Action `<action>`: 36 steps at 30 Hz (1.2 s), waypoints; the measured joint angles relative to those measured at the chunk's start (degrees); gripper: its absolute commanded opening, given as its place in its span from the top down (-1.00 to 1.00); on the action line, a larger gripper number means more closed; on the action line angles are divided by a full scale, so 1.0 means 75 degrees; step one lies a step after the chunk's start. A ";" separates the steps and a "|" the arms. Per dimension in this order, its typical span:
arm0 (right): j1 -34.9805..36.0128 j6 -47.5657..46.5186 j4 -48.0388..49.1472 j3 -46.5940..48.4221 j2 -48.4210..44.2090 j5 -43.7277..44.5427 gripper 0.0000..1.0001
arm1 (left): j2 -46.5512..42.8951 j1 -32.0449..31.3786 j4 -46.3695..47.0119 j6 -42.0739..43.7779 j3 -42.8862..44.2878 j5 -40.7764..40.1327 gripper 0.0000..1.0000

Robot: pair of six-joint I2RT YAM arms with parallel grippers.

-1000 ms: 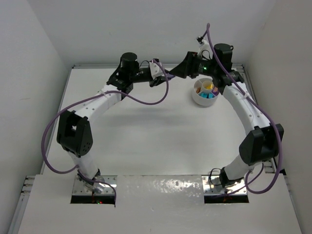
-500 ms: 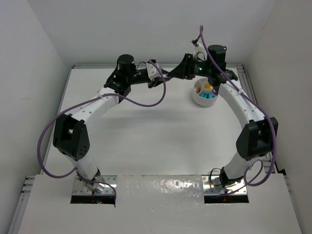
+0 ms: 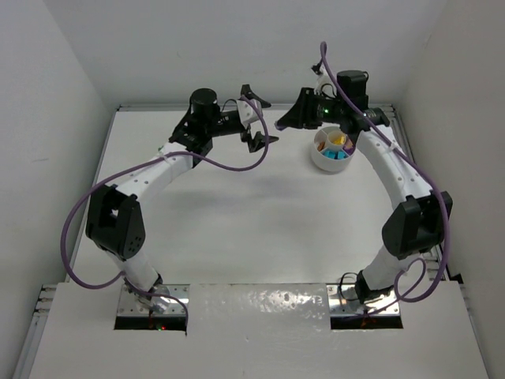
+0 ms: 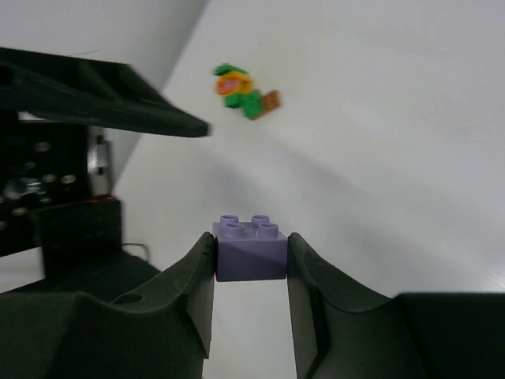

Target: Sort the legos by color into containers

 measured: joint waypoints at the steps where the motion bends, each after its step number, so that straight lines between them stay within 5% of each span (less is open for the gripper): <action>1: -0.0023 -0.0134 -0.0251 0.0090 -0.0003 0.0300 1.00 | 0.0000 0.0000 -0.0044 -0.0041 0.0000 -0.0055 -1.00; 14: -0.1008 -0.1431 -0.2876 -0.0224 -0.0860 0.6851 1.00 | -0.0134 0.0000 -0.0484 -0.1058 -0.0592 -0.2786 -1.00; 36: -0.1317 -0.1533 -0.1961 -0.0055 0.1754 0.8376 1.00 | -0.0635 0.0300 -0.0586 -0.1431 -0.1142 -0.3573 -1.00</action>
